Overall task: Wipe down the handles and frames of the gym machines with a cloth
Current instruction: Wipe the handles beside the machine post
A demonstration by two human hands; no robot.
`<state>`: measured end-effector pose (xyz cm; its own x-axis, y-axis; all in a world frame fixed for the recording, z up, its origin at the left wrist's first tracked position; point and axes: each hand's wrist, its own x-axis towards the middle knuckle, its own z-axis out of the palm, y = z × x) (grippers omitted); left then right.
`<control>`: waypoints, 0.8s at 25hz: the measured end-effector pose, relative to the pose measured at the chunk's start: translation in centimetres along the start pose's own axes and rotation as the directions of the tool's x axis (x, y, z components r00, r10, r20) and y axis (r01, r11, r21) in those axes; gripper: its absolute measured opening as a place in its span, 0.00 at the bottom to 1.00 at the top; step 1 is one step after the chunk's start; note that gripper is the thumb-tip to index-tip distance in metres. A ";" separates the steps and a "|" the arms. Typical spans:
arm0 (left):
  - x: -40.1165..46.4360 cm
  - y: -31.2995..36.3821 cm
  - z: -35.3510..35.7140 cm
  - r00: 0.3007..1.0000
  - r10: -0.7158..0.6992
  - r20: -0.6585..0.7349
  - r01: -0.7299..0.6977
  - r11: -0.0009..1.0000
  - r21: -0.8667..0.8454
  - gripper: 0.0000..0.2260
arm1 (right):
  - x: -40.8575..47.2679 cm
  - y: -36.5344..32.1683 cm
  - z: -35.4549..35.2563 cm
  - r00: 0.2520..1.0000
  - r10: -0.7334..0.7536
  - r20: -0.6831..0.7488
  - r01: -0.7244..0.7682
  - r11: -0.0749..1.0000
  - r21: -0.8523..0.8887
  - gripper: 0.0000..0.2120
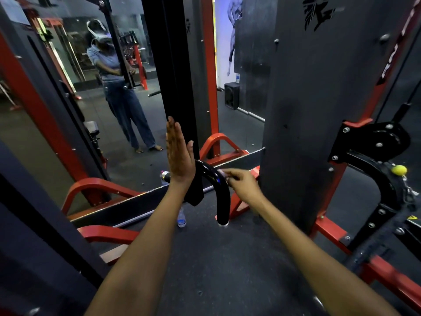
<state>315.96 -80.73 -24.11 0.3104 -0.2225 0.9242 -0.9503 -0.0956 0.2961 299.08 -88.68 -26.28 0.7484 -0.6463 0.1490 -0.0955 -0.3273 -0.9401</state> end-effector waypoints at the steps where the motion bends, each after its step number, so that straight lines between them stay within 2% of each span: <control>1: -0.1 -0.1 0.0 1.000 0.002 0.003 -0.002 1.000 0.008 0.29 | -1.4 1.0 0.2 1.000 0.028 0.005 -0.028 1.000 -0.008 0.18; 3: -0.3 -0.1 -0.4 1.000 -0.003 0.015 0.002 0.999 0.053 0.29 | -2.7 2.6 0.1 0.998 0.064 0.024 -0.062 0.994 -0.084 0.20; 5: -0.1 0.4 -0.6 1.000 -0.002 0.007 0.001 0.988 0.152 0.30 | -1.3 1.3 -0.2 0.997 -0.016 -0.073 0.003 0.983 -0.181 0.19; 7: 1.0 1.6 -0.7 0.999 0.043 -0.004 -0.040 0.960 0.278 0.31 | 0.5 -2.7 0.5 0.968 -0.237 -0.084 0.217 0.956 -0.198 0.17; 9: 2.8 2.7 -0.6 0.998 0.065 0.001 -0.060 0.914 0.401 0.30 | 0.7 -5.1 2.3 0.877 -0.476 0.063 0.478 0.852 -0.216 0.20; 10: 3.5 2.8 -0.6 0.997 0.072 -0.007 -0.061 0.889 0.453 0.29 | 0.4 -4.8 3.0 0.832 -0.545 0.106 0.553 0.797 -0.242 0.21; 13: 3.6 1.9 -0.6 0.991 0.131 -0.010 -0.107 0.853 0.510 0.29 | -2.0 -1.2 1.9 0.782 -0.616 0.099 0.604 0.709 -0.363 0.18; 15: 3.5 1.6 -0.8 0.989 0.148 0.005 -0.130 0.856 0.501 0.28 | -3.9 0.9 0.2 0.729 -0.677 0.099 0.646 0.632 -0.428 0.17; 17: 3.5 1.6 -0.8 0.989 0.148 0.004 -0.133 0.878 0.459 0.27 | -3.6 0.9 -0.3 0.703 -0.709 0.063 0.647 0.600 -0.471 0.17; 19: 3.7 1.5 -0.8 0.991 0.135 -0.002 -0.123 0.907 0.403 0.29 | -1.6 -1.9 1.0 0.751 -0.661 0.000 0.582 0.661 -0.473 0.14; 20: 3.7 1.4 -0.8 0.991 0.137 0.002 -0.128 0.918 0.375 0.29 | -0.6 -3.8 2.2 0.793 -0.608 0.034 0.550 0.692 -0.467 0.14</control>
<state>315.72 -80.89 -20.07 0.1770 -0.2350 0.9557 -0.9037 -0.4236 0.0632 300.41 -85.55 -23.44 0.6743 -0.2904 0.6790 0.0391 -0.9041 -0.4255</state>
